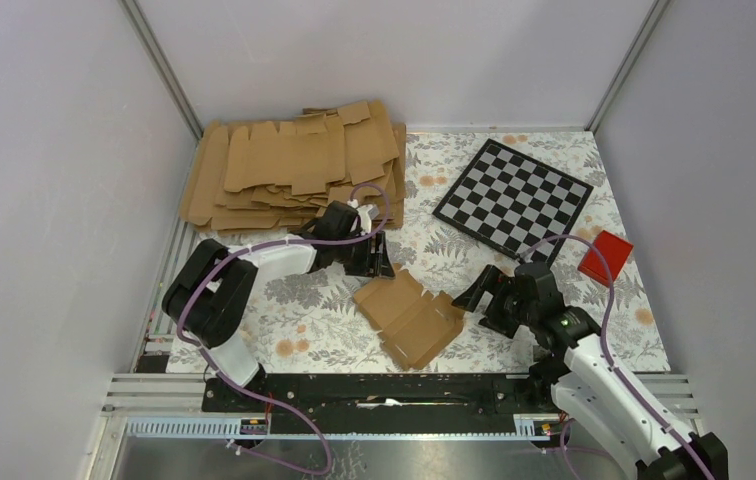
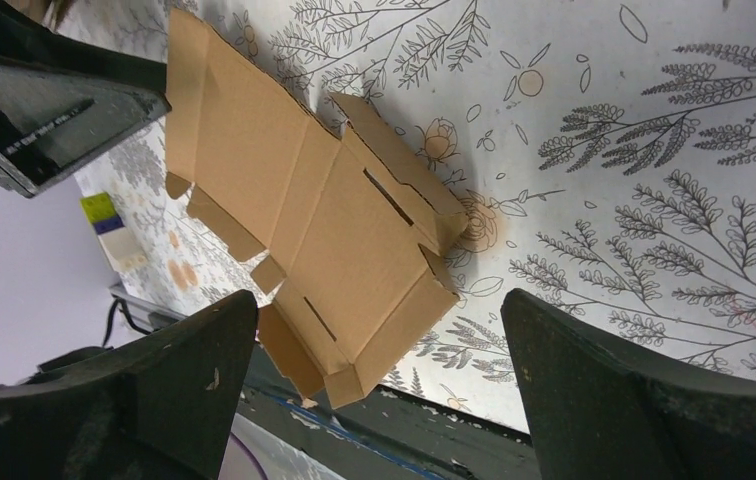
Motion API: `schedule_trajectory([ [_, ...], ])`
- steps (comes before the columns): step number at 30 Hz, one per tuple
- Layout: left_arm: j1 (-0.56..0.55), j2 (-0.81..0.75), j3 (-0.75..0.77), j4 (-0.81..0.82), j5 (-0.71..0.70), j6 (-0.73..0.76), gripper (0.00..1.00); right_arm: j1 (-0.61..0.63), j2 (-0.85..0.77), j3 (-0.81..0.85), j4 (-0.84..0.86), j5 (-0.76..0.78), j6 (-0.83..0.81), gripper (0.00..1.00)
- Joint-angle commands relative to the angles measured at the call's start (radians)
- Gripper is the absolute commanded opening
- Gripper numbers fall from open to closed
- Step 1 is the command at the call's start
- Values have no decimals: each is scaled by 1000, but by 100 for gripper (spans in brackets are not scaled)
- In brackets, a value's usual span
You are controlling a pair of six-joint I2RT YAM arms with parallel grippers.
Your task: Fold the paper box
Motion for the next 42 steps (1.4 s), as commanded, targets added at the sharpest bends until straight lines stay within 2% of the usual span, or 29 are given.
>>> schedule_trajectory([
  [1, 0, 3, 47, -16, 89, -4, 57, 5, -30, -1, 7, 48, 91, 100],
  [7, -6, 10, 42, -27, 75, -7, 41, 5, 30, 60, 19, 55, 67, 100],
  [13, -10, 11, 29, -27, 65, -1, 19, 5, 67, 87, 19, 63, 48, 100],
  [19, -10, 7, 31, -27, 79, -3, 13, 5, 59, 93, 20, 77, 50, 100],
  [20, -9, 4, 32, -29, 82, -4, 10, 6, 56, 96, 19, 80, 50, 100],
  [21, -10, -3, 33, -33, 78, -7, 0, 6, 56, 99, 19, 83, 49, 100],
  [27, 1, -166, 5, -83, -113, -39, 0, 5, 59, 104, 26, 72, 19, 100],
  [34, 5, -283, -59, -62, -146, -114, 0, 5, 122, 67, 131, -18, -32, 99],
  [39, 5, -323, -104, -28, -184, -172, 0, 5, 196, 0, 300, -117, 27, 87],
  [42, 5, -362, -139, 6, -210, -206, 0, 5, 242, 7, 314, -90, 26, 83],
])
